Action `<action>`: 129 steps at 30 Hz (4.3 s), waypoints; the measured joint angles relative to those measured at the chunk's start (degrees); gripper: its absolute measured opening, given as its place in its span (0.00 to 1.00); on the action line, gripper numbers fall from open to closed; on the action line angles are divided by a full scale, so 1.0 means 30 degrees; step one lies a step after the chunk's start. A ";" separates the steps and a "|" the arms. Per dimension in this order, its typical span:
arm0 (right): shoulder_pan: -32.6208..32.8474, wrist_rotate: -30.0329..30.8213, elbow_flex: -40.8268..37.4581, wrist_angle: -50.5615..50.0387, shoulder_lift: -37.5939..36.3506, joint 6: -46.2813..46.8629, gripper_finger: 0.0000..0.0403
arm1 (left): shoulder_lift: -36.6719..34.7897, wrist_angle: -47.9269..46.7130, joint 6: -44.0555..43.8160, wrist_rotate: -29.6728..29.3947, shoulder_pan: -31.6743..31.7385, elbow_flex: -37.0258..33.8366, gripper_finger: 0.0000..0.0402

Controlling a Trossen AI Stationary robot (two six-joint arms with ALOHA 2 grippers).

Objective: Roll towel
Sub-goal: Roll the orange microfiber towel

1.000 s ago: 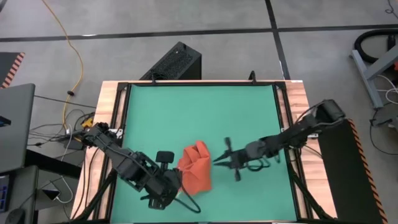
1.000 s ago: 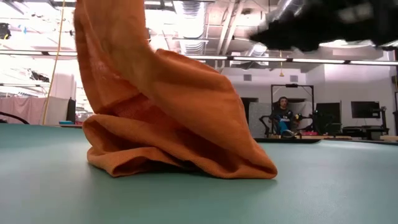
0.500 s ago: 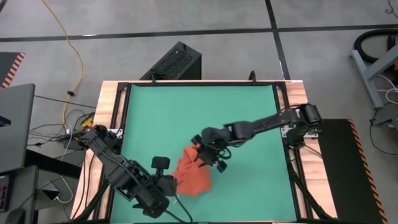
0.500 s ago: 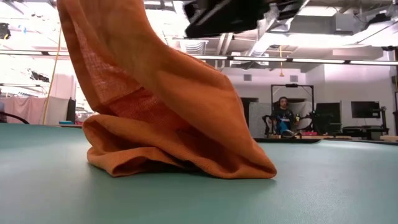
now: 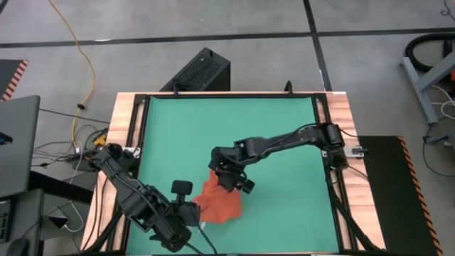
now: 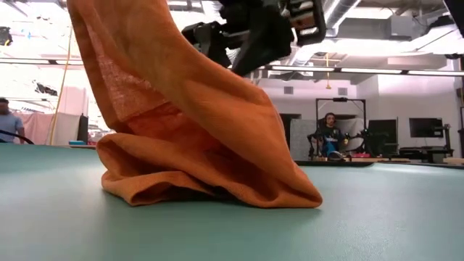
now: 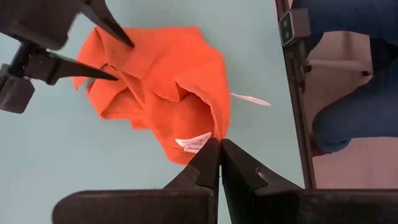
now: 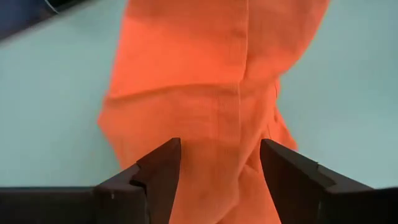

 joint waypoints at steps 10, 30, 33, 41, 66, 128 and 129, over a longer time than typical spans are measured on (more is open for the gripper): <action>-0.0564 -0.3270 0.0003 -0.0197 0.0592 0.0127 0.52 | 0.0000 -0.0423 0.0146 -0.0373 0.0015 0.0000 0.00; -0.0901 -0.2704 0.0003 0.1027 0.1382 0.0326 0.51 | 0.0000 -0.0428 0.0015 -0.0553 0.0007 0.0000 0.00; -0.0977 -0.2738 0.0000 0.0421 0.1501 0.0485 0.51 | 0.0000 -0.0495 0.0015 -0.0602 0.0007 0.0000 0.00; -0.1171 -0.2739 0.0001 -0.1256 0.1486 0.0550 0.45 | 0.0000 -0.0565 0.0007 -0.0723 0.0007 0.0000 0.00; -0.1666 0.7677 0.0674 -0.3169 -0.4031 0.2953 0.01 | -0.0015 -0.1531 0.4322 -0.3530 0.0146 0.0007 0.00; 0.3597 2.3956 0.0603 -1.3693 -1.0695 2.0283 0.01 | -0.6587 1.7054 1.6120 0.4151 1.8034 -1.6726 0.00; 0.4143 2.3230 0.0394 -1.3562 -1.0698 2.0690 0.01 | -0.6565 1.7561 1.5899 0.4330 1.7987 -1.7706 0.00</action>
